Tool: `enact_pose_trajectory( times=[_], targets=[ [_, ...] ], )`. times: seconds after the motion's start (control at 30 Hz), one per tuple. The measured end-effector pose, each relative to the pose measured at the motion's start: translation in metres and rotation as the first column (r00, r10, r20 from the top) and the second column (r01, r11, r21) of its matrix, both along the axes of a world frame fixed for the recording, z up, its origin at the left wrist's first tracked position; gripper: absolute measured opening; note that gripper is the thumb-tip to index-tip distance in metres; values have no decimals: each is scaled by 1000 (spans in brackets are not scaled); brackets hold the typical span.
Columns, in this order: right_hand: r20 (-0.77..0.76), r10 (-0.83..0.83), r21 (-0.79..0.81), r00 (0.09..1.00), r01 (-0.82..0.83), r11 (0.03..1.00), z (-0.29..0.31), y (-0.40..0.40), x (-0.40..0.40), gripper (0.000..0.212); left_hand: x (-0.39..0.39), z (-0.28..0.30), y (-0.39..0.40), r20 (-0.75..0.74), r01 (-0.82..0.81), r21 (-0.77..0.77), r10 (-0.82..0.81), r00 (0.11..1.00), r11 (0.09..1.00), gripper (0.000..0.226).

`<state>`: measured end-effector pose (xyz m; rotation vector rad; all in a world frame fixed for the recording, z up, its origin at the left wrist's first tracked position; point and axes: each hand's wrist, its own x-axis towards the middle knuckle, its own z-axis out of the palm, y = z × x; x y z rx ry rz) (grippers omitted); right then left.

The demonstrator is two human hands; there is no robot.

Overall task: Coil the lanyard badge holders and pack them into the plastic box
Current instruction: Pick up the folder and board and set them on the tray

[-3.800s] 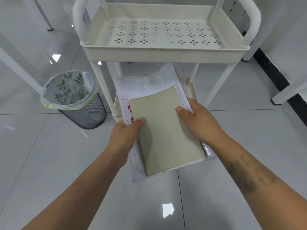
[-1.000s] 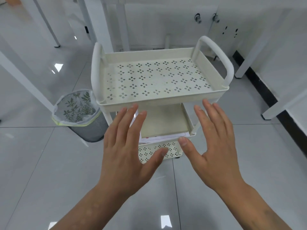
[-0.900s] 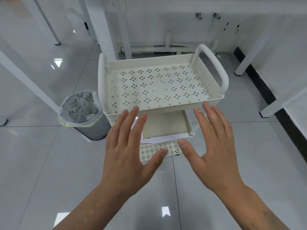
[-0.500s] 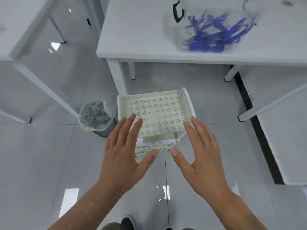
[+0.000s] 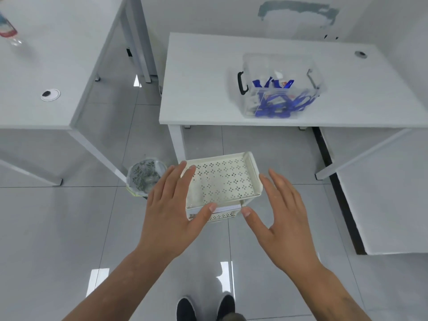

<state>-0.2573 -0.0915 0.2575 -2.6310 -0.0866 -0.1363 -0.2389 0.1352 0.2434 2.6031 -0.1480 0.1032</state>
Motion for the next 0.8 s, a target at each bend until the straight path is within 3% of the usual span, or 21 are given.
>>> enact_pose_trajectory(
  times=[0.5,0.8],
  targets=[
    [-12,43,10,999,-43,999,19,0,40,72,22,32,12,-15,-69,38,69,997,997,80],
    [-18,81,26,997,-81,996,15,74,61,71,38,25,83,5,-95,-1,95,995,995,76]
  ],
)
